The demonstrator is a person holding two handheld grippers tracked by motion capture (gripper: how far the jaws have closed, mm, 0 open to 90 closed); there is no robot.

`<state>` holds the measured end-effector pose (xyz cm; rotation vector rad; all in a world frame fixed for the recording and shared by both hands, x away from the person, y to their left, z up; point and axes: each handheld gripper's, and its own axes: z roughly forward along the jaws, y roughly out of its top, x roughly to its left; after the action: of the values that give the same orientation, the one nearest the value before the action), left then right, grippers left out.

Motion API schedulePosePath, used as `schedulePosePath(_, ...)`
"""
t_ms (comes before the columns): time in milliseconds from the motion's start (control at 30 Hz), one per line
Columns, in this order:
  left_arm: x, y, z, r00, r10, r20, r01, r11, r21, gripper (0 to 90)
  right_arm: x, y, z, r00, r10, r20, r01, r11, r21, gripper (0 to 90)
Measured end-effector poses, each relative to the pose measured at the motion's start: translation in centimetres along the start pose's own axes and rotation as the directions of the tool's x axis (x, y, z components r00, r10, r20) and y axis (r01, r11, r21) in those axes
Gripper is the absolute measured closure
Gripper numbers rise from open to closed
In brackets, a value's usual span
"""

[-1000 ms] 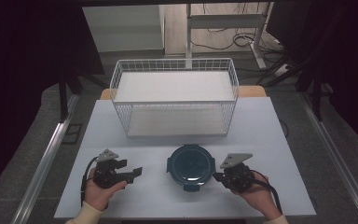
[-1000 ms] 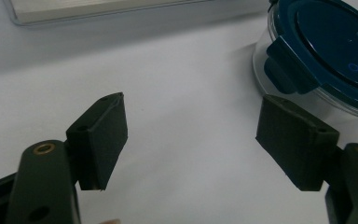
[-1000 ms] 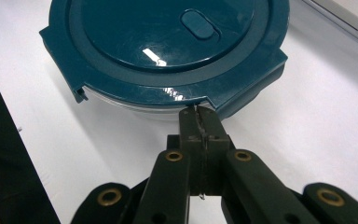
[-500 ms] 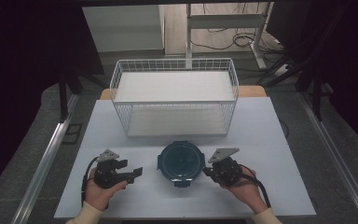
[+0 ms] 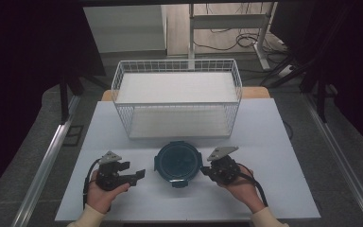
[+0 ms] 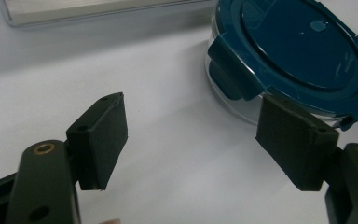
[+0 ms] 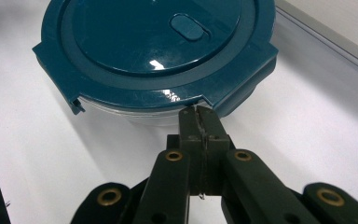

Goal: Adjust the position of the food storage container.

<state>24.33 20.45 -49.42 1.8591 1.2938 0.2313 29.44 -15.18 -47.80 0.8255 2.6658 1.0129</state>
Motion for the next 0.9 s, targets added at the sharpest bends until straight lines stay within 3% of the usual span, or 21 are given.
schedulePosePath(167, 0.3, 0.0, -0.4, 1.0, -0.008, -0.004, 0.008, 0.9999, -0.012, 24.5, -0.7, -0.4, -0.9, 0.9992, 0.033, -0.022, -0.034, 0.999, -0.034, 89.8)
schedulePosePath(200, 0.4, 0.0, -0.5, 0.9999, -0.011, -0.006, 0.01, 0.9998, -0.016, 24.5, -1.1, -0.5, -1.5, 0.9983, 0.055, -0.021, -0.056, 0.997, -0.059, 89.8)
schedulePosePath(367, 0.4, 0.0, -0.6, 1.0, -0.009, -0.005, 0.008, 0.9998, -0.02, 24.5, -1.6, -0.9, -2.2, 0.9969, 0.078, 0.003, -0.078, 0.993, -0.084, 89.6)
schedulePosePath(433, 0.4, 0.1, -0.7, 1.0, -0.008, -0.004, 0.008, 0.9997, -0.022, 24.5, -1.8, -1.1, -2.4, 0.9963, 0.086, 0.007, -0.085, 0.992, -0.098, 84.7)
schedulePosePath(467, 0.4, 0.1, -0.8, 1.0, -0.009, -0.002, 0.009, 0.9997, -0.025, 24.4, -1.9, -1.3, -2.6, 0.9965, 0.083, 0.006, -0.082, 0.989, -0.12, 67.6)
schedulePosePath(500, 0.4, 0.1, -0.8, 1.0, -0.009, -0.002, 0.009, 0.9997, -0.025, 24.5, -1.9, -1.3, -2.6, 0.9965, 0.083, 0.006, -0.082, 0.989, -0.12, 67.6)
schedulePosePath(567, 0.5, 0.2, -0.9, 0.9999, -0.011, -0.001, 0.011, 0.9995, -0.031, 24.4, -1.9, -1.5, -2.7, 0.9953, 0.093, 0.027, -0.089, 0.986, -0.139, 49.9)
schedulePosePath(600, 0.5, 0.2, -1.0, 0.9999, -0.013, -0.001, 0.013, 0.9994, -0.033, 24.5, -1.9, -1.6, -2.8, 0.9937, 0.106, 0.036, -0.099, 0.984, -0.15, 45.7)
schedulePosePath(800, 0.4, 0.3, -1.3, 0.9999, -0.015, 0.006, 0.015, 0.999, -0.041, 24.4, -2.4, -2.1, -2.9, 0.9855, 0.166, 0.034, -0.159, 0.974, -0.159, 32.8)
schedulePosePath(900, 0.4, 0.3, -1.4, 0.9998, -0.014, 0.012, 0.014, 0.9989, -0.045, 24.5, -2.5, -2.2, -2.8, 0.9847, 0.173, 0.026, -0.167, 0.974, -0.156, 28.9)
